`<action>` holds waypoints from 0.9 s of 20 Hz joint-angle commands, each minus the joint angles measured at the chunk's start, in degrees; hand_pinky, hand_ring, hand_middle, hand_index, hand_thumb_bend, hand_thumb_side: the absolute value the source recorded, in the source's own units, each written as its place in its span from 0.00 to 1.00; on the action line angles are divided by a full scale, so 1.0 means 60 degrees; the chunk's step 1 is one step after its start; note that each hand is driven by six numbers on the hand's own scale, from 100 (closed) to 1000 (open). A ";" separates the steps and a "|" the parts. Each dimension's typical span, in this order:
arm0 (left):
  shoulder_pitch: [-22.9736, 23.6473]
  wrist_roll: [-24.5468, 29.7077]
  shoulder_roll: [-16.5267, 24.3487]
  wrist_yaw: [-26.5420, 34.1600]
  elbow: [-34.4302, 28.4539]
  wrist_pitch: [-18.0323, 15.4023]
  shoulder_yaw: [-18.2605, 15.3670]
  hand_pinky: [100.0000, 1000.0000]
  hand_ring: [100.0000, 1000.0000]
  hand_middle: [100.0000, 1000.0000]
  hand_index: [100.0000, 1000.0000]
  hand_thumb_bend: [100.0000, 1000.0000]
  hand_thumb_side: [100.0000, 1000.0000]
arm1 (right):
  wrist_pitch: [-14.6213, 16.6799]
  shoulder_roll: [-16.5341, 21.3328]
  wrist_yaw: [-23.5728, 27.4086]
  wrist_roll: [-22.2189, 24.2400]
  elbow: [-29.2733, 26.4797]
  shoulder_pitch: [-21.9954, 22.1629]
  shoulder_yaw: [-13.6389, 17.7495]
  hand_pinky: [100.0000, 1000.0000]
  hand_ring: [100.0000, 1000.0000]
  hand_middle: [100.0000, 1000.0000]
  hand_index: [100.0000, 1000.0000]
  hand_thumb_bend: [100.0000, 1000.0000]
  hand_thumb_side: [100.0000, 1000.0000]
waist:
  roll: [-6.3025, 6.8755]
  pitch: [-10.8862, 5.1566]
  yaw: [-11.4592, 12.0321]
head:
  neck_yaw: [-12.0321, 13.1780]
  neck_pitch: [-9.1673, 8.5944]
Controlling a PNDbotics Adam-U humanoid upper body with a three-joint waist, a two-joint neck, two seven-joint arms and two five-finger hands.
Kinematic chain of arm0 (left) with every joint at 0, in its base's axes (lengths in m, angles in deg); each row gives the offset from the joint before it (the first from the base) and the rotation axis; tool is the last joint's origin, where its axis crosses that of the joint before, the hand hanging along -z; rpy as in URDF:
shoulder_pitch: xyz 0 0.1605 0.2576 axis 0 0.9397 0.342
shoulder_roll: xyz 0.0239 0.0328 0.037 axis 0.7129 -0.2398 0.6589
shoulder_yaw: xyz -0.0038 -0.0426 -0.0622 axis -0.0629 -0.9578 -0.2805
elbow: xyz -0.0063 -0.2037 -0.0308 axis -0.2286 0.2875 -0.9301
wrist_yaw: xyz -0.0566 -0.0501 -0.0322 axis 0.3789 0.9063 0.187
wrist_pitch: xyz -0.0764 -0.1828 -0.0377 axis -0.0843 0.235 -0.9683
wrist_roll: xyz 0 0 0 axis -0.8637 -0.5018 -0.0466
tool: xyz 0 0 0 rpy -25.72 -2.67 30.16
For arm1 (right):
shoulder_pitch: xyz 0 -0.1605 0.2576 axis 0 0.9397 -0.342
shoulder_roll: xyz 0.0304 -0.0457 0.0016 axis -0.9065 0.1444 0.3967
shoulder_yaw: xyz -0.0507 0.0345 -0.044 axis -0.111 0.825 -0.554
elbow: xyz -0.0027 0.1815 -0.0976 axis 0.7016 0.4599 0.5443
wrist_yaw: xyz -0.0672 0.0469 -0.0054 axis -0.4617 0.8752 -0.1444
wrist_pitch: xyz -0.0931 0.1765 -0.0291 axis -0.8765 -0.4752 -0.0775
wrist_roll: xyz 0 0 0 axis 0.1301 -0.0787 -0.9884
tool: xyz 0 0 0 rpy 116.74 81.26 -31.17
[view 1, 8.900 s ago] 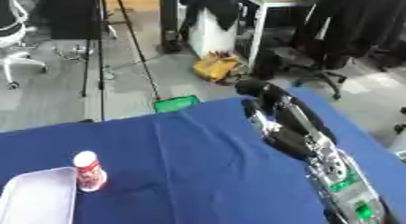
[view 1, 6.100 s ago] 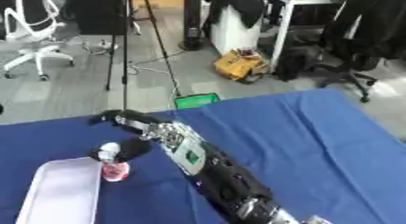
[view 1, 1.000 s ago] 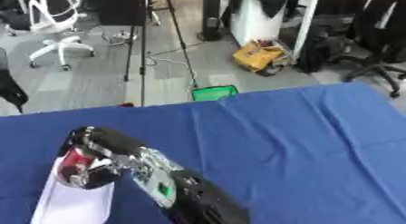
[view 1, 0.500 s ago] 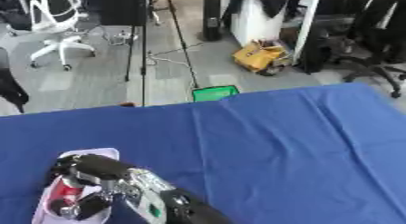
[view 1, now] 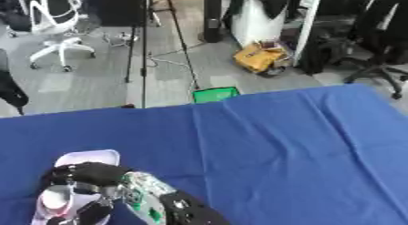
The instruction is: Pick up objects on the table and place them in the box.
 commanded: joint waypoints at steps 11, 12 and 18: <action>-0.0071 0.0024 0.0099 -0.0028 -0.0164 -0.0007 0.0016 0.62 0.63 0.77 0.94 0.47 0.78 | -0.1031 0.0581 -0.0501 -0.0318 -0.0699 -0.0978 0.0324 0.97 0.99 0.94 0.92 0.32 0.26 | -0.0135 -0.0239 0.0103 | -0.0014 -0.0083; -0.0069 0.0023 0.0100 -0.0028 -0.0164 -0.0007 0.0014 0.62 0.63 0.77 0.94 0.47 0.78 | -0.1071 0.0619 -0.0455 -0.0343 -0.0744 -0.1007 0.0346 0.97 0.99 0.94 0.92 0.31 0.26 | -0.0141 -0.0241 0.0101 | -0.0009 -0.0084; -0.0049 -0.0042 0.0113 -0.0049 -0.0171 -0.0009 -0.0055 0.62 0.63 0.77 0.94 0.47 0.78 | -0.1433 0.1153 0.1261 -0.0758 -0.2051 -0.1043 0.0617 0.98 0.99 0.93 0.92 0.23 0.29 | -0.0184 -0.0238 -0.0103 | 0.0153 -0.0117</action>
